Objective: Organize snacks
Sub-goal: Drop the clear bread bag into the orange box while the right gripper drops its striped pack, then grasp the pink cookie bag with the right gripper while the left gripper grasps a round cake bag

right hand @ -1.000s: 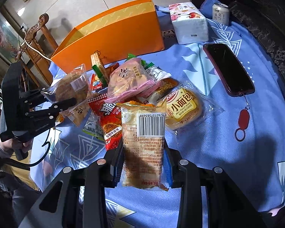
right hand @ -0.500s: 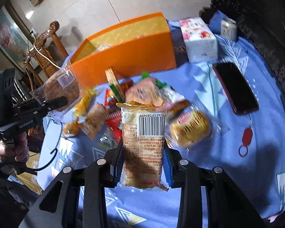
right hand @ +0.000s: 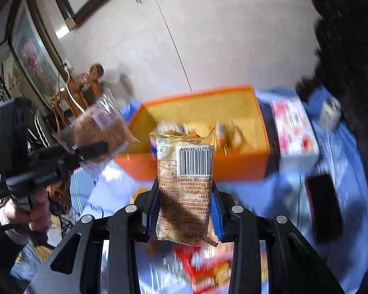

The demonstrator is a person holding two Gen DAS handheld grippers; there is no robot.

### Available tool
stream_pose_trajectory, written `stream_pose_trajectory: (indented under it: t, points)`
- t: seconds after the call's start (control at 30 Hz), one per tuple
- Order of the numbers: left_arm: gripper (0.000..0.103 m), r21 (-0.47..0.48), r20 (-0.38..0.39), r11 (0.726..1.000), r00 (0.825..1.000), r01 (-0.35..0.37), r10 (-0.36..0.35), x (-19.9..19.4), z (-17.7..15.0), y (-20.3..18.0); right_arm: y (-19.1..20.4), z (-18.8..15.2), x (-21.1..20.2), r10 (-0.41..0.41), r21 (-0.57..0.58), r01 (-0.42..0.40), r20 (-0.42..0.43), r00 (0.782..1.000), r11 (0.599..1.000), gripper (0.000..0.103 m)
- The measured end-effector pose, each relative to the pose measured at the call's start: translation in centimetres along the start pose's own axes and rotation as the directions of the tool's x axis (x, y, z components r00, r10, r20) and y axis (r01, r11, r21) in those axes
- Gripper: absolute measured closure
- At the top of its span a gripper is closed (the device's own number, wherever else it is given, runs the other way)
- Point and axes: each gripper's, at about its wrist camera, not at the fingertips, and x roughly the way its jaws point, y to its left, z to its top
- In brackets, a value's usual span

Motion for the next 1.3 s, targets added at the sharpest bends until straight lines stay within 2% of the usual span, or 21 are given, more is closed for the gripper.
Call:
stream_pose_trajectory:
  t: [0.17,0.2,0.23,0.27,0.3,0.37,0.47,0.57,0.73,0.97,1.13,1.3]
  points:
    - [0.078,0.043,0.028,0.999,0.999,-0.023,0.022,1.4,4.4,0.4,1.0,6.4,1.5,-0.002,-0.066,0.007,0.077,0.997,0.998,0.067]
    - [0.072,0.046,0.03,0.998,0.999,-0.038,0.037,1.7,5.1,0.4,1.2,7.6,1.9,-0.005,-0.073,0.013,0.097,0.995,0.997,0.065]
    - [0.06,0.036,0.035,0.997,0.997,-0.066,0.065,2.1,6.1,0.7,1.3,8.6,2.1,-0.014,-0.076,0.023,0.116,0.993,0.997,0.059]
    - [0.022,0.019,0.033,0.995,0.995,-0.095,0.095,2.3,6.8,1.0,1.4,9.5,2.4,-0.029,-0.08,0.04,0.132,0.991,0.996,0.049]
    - [0.004,-0.018,0.043,0.99,0.989,-0.142,0.143,2.2,7.5,1.5,1.6,10.2,2.7,-0.059,-0.079,0.07,0.141,0.988,0.994,0.034]
    - [0.004,-0.075,0.104,0.99,0.986,-0.124,0.131,1.2,8.1,2.2,1.8,10.7,2.4,-0.087,-0.078,0.102,0.182,0.979,0.992,0.033]
    - [0.004,-0.112,0.142,0.99,0.985,-0.087,0.102,0.0,7.7,3.0,1.6,9.7,1.8,-0.071,-0.083,0.088,0.186,0.98,0.993,0.029]
    - [0.004,-0.113,0.105,0.989,0.989,-0.093,0.105,-0.1,6.1,3.4,0.8,7.9,1.9,-0.077,-0.064,0.086,0.138,0.987,0.994,0.028]
    - [0.004,-0.074,0.022,0.987,0.989,-0.141,0.143,0.4,1.6,3.0,-1.3,3.3,1.5,-0.121,-0.034,0.122,0.051,0.991,0.992,0.028]
    - [0.004,-0.103,-0.095,0.984,0.987,-0.143,0.133,0.6,-5.6,1.8,-4.8,-3.9,0.7,-0.184,0.043,0.188,-0.092,0.979,0.981,0.028]
    - [0.004,-0.116,-0.14,0.982,0.981,-0.15,0.134,-0.2,-8.9,1.7,-4.7,-7.8,2.3,-0.186,0.014,0.192,-0.181,0.966,0.981,0.028]
    - [0.004,-0.155,-0.152,0.973,0.977,-0.172,0.148,-1.8,-10.6,2.3,-3.6,-8.8,5.3,-0.182,-0.052,0.175,-0.231,0.956,0.983,0.028]
